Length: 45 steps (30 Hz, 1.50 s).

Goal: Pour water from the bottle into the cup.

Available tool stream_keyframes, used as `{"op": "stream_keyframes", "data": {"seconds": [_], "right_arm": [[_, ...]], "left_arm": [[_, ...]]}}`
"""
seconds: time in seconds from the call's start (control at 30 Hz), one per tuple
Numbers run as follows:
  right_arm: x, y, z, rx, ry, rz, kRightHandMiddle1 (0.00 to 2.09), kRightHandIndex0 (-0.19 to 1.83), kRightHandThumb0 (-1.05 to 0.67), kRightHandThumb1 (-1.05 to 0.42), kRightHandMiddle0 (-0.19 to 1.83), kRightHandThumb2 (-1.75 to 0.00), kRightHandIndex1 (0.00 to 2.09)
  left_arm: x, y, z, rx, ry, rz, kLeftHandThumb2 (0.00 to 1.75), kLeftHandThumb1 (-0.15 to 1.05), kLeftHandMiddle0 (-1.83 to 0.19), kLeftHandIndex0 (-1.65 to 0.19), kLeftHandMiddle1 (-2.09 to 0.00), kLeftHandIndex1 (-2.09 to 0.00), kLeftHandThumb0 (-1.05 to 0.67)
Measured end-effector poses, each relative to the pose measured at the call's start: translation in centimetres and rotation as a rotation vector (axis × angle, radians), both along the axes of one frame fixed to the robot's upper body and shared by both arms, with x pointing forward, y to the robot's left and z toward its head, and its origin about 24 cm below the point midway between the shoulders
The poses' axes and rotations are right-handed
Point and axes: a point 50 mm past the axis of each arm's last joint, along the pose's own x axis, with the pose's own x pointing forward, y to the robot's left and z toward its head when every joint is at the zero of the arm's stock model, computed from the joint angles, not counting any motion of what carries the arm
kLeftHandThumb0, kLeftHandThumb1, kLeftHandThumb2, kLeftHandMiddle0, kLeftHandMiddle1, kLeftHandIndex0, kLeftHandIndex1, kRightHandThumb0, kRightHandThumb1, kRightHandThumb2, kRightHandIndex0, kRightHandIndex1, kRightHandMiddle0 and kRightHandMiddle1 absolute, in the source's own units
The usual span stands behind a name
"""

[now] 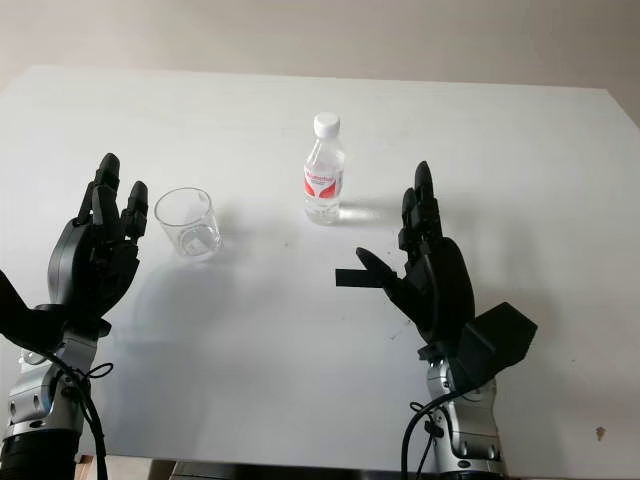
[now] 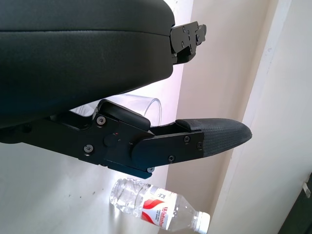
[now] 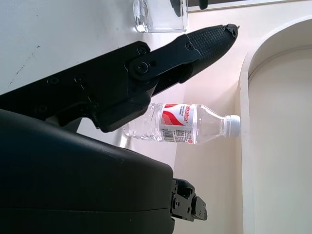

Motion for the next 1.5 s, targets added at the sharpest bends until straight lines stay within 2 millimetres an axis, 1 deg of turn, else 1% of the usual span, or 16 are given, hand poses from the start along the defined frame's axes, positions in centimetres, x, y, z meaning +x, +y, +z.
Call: {"op": "stream_keyframes", "data": {"seconds": [0.3,0.4,0.5,0.7,0.83,1.0,1.17,1.37,1.5], "right_arm": [[0.0,0.2,-0.2,0.007,0.011,0.016,0.0,-0.19,-0.88,-0.93,-0.19,-0.05,0.0],[0.3,0.3,-0.3,-0.008,0.025,0.021,0.0,-0.19,-0.92,-0.94,-0.19,-0.05,0.0],[1.7,0.4,0.3,-0.052,0.022,0.032,0.0,-0.19,-0.94,-0.94,-0.19,-0.05,0.0],[6.1,1.6,4.2,-0.124,-0.065,0.064,0.0,-0.19,-0.96,-0.92,-0.19,-0.05,0.0],[8.0,2.5,5.1,-0.158,-0.077,0.068,0.0,-0.19,-0.98,-0.91,-0.19,-0.05,0.0],[9.4,3.6,5.1,-0.217,-0.088,0.068,0.0,-0.19,-0.99,-0.92,-0.19,-0.05,0.0],[10.5,4.3,5.1,-0.255,-0.061,0.074,0.0,-0.19,-0.98,-0.92,-0.19,-0.06,0.0],[11.2,5.0,4.6,-0.334,-0.036,0.043,0.0,-0.19,-1.0,-0.94,-0.19,-0.06,0.0],[11.5,5.2,4.2,-0.343,-0.017,0.033,0.0,-0.19,-0.99,-0.94,-0.19,-0.06,0.0]], "left_arm": [[-0.1,0.0,0.0,0.006,-0.001,0.002,0.56,1.05,0.14,0.17,-0.06,-0.06,-0.79],[-0.1,0.0,0.0,0.009,-0.005,0.004,0.57,1.05,0.15,0.17,-0.05,-0.06,-0.78],[-0.1,0.0,0.0,0.01,-0.007,0.004,0.56,1.05,0.14,0.16,-0.06,-0.06,-0.79],[-0.1,-0.2,-0.2,-0.001,-0.004,0.006,0.56,1.05,0.14,0.17,-0.05,-0.05,-0.78],[-0.1,-0.2,-0.2,-0.001,-0.005,0.008,0.55,1.05,0.16,0.18,-0.05,-0.05,-0.78],[-0.2,-0.1,-0.1,0.001,-0.006,0.008,0.55,1.05,0.16,0.18,-0.05,-0.05,-0.79],[-0.2,-0.2,-0.1,0.0,-0.004,0.013,0.56,1.05,0.15,0.18,-0.06,-0.05,-0.79],[-0.1,-0.3,-0.2,0.001,-0.001,0.016,0.55,1.05,0.14,0.17,-0.06,-0.06,-0.8],[-0.1,-0.3,-0.2,0.001,-0.001,0.015,0.56,1.05,0.14,0.16,-0.06,-0.06,-0.8]]}}
